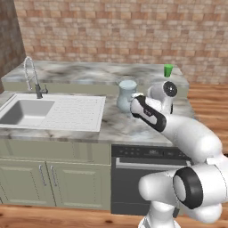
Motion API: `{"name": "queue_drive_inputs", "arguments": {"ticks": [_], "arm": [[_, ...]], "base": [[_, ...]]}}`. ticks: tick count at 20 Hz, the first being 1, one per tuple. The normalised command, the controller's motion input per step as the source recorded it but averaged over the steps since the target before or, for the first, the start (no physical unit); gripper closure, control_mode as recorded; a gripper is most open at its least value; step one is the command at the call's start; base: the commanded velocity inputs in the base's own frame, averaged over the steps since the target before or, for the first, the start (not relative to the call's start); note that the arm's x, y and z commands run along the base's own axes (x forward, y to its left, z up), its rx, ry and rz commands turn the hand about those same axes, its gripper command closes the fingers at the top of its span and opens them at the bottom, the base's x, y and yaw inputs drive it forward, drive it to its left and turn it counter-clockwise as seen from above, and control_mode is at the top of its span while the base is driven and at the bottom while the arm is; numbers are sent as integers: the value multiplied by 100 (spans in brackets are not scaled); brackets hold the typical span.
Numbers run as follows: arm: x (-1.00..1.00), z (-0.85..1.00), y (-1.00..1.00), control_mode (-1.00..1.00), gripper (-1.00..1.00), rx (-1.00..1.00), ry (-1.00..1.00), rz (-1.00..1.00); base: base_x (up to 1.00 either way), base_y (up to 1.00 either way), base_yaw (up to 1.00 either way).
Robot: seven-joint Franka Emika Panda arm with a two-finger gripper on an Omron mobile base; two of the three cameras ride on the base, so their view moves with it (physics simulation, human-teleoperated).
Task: Place the pitcher and cup on the dining counter for serving.
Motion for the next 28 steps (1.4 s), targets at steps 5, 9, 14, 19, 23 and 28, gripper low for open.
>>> {"name": "queue_drive_inputs", "arguments": {"ticks": [5,9,14,19,23,28], "arm": [[-45,75,8,-100,100,0,19,0],[-43,28,0,-100,100,0,17,0],[-24,1,0,-100,100,0,3,0],[-1,0,0,-100,100,0,0,0],[-5,0,0,100,100,0,0,0],[0,0,0,100,100,0,0,0]], "base": [[0,0,0],[0,0,0],[0,0,0],[0,0,0],[-41,-7,0],[-70,-56,0]]}}
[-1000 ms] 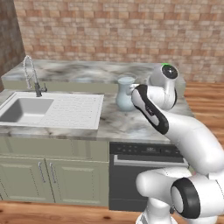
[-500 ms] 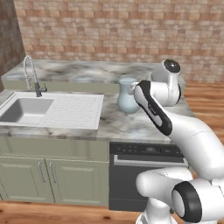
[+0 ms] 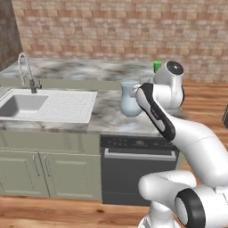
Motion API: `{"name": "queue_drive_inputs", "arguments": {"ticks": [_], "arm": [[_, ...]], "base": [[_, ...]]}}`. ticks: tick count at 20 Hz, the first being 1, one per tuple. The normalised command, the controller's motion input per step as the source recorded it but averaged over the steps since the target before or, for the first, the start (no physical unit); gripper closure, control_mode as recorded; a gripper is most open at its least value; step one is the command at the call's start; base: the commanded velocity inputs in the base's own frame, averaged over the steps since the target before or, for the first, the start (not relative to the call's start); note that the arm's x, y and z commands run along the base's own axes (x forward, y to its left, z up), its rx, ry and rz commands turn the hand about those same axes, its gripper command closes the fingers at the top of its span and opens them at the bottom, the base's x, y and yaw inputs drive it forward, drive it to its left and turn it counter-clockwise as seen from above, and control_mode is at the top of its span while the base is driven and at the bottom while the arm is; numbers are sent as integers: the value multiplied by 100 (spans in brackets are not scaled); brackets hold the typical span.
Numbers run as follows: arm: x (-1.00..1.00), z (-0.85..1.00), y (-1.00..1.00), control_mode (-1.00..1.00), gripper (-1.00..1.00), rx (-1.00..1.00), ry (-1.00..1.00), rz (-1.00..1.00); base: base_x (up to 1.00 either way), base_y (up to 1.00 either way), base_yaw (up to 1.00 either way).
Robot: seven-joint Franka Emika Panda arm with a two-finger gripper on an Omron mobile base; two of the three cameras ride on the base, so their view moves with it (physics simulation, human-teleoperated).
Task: Place the pitcher and cup on the dining counter for serving.
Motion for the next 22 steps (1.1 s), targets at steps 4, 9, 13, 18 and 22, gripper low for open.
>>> {"name": "queue_drive_inputs", "arguments": {"ticks": [4,9,13,18,22], "arm": [[0,0,0,100,100,0,0,0],[0,0,0,100,100,0,0,0],[0,0,0,100,100,0,0,0],[0,0,0,100,100,0,0,0],[0,0,0,100,100,0,0,0]], "base": [[-53,-96,0],[-25,-100,0],[0,-100,3],[21,-100,6],[-3,-100,0]]}}
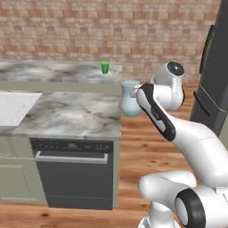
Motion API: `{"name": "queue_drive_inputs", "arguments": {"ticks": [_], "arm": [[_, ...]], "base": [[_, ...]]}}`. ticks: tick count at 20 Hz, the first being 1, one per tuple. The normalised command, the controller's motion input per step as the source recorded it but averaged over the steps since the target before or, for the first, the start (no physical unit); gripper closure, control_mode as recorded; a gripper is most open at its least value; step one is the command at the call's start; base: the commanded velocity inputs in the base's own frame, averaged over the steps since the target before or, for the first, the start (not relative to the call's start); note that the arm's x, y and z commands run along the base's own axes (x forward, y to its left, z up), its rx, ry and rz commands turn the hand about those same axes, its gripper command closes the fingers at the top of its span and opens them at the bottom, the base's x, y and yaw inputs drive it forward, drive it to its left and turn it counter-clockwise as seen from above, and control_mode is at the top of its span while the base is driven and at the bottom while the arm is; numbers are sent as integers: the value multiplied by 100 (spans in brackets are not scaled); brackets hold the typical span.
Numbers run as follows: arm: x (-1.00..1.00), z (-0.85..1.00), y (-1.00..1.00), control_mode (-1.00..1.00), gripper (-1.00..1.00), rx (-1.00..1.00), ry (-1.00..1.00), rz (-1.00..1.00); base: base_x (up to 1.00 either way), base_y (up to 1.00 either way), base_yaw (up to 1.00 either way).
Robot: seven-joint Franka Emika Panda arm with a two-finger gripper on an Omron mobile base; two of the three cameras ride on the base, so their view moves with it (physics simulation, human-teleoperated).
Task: Place the pitcher and cup on the dining counter for serving.
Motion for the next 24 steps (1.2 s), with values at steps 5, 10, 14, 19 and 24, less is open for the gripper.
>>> {"name": "queue_drive_inputs", "arguments": {"ticks": [5,10,14,19,24], "arm": [[0,0,0,100,100,0,0,0],[0,0,0,100,100,0,0,0],[0,0,0,100,100,0,0,0],[0,0,0,100,100,0,0,0],[0,0,0,100,100,0,0,0]], "base": [[23,-100,0],[98,-94,0],[100,-88,9],[100,-85,6],[100,-49,1]]}}
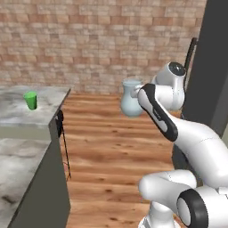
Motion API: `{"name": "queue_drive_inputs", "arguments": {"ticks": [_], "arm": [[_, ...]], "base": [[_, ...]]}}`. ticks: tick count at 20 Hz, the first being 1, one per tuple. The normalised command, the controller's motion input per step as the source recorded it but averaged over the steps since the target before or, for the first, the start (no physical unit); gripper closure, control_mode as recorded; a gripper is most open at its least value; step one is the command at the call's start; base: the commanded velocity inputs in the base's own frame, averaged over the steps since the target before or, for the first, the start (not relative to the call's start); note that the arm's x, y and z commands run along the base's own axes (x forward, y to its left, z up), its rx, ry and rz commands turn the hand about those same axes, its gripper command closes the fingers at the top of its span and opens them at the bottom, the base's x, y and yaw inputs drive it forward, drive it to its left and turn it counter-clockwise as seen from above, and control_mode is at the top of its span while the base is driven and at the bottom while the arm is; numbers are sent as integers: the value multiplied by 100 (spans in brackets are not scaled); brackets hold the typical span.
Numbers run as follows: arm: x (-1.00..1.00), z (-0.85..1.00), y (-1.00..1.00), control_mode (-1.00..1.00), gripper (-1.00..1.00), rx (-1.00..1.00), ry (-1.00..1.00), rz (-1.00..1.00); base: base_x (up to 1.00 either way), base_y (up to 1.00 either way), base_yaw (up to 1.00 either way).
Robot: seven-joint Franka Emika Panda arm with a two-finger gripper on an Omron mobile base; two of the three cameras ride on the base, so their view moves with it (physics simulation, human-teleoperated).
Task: Place the pitcher and cup on the dining counter for serving.
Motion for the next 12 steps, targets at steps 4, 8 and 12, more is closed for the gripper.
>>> {"name": "queue_drive_inputs", "arguments": {"ticks": [4,8,12], "arm": [[0,0,0,100,100,0,0,0],[0,0,0,100,100,0,0,0],[0,0,0,100,100,0,0,0]], "base": [[100,-12,0],[100,0,8],[100,-11,10]]}}
